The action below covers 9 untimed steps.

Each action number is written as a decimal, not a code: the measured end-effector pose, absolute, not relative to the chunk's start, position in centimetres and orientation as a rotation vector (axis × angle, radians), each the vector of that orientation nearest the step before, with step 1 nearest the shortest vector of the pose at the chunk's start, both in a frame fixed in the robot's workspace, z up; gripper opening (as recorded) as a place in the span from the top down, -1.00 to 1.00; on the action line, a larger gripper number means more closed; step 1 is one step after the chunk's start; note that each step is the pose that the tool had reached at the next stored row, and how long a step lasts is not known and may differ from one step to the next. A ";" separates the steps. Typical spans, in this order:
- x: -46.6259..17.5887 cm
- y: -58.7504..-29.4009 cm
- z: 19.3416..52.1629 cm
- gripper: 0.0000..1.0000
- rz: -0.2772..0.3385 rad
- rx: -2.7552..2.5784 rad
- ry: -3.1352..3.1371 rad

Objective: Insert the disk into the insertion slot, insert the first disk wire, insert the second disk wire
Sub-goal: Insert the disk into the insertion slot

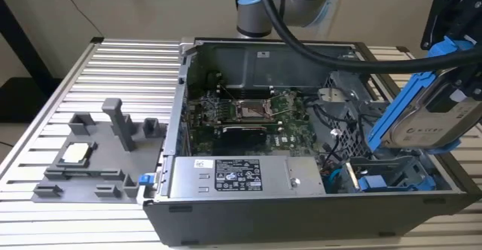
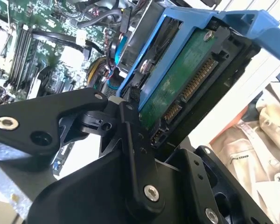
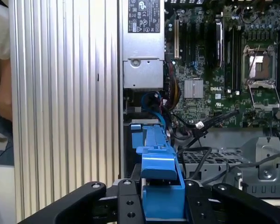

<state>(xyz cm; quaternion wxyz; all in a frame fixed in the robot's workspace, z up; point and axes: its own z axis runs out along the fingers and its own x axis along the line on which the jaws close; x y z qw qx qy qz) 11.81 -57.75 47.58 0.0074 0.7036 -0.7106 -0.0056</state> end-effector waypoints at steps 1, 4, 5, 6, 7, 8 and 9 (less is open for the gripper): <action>11.8 -57.7 47.5 0.35 -0.018 2.204 -2.218; 11.8 -57.7 47.2 0.35 -0.017 2.215 -2.207; 11.8 -57.7 47.1 0.35 -0.017 2.217 -2.205; 11.8 -57.7 47.0 0.35 -0.017 2.218 -2.204; 11.8 -57.7 46.9 0.35 -0.018 2.218 -2.204; 11.8 -57.7 46.7 0.35 -0.018 2.218 -2.204; 11.8 -57.7 46.6 0.35 -0.019 2.219 -2.204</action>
